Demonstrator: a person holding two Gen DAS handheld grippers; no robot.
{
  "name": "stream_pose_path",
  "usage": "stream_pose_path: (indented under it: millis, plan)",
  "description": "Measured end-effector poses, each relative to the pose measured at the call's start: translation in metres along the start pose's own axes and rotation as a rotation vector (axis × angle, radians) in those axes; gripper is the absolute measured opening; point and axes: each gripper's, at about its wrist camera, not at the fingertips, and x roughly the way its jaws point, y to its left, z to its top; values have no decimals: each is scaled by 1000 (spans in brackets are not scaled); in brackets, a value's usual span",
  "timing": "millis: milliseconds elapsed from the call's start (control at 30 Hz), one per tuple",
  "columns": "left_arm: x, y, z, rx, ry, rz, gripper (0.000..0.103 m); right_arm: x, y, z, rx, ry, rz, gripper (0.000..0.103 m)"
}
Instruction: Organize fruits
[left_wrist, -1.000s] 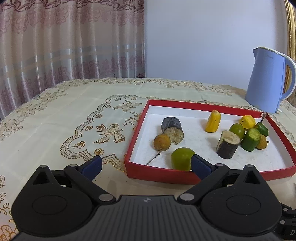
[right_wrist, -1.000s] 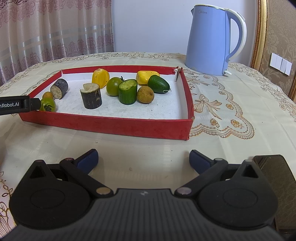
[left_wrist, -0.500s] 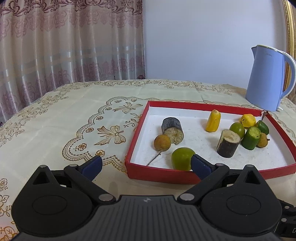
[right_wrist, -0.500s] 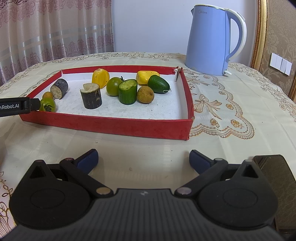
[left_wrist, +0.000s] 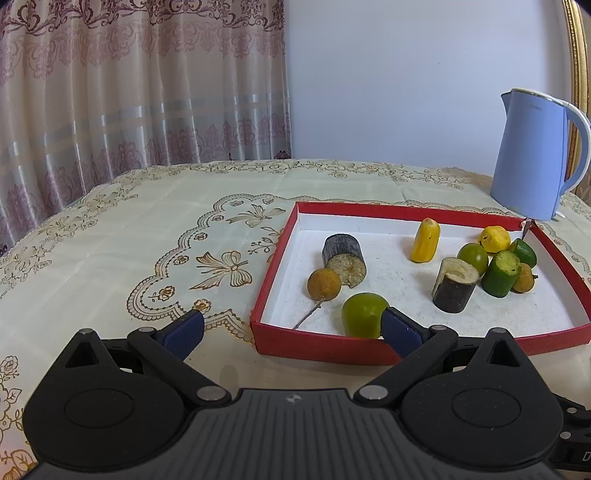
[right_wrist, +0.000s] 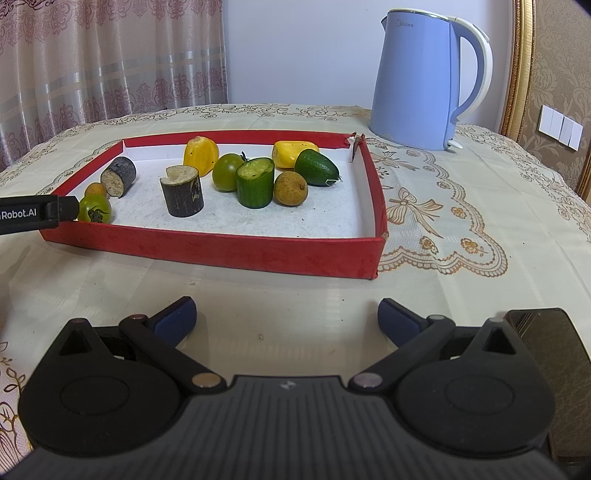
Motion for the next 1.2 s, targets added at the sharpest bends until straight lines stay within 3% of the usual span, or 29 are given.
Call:
stream_pose_path:
  millis: [1200]
  plan:
    - [-2,1,0,24,-7,-21,102,0,0,0,0,0,0,103]
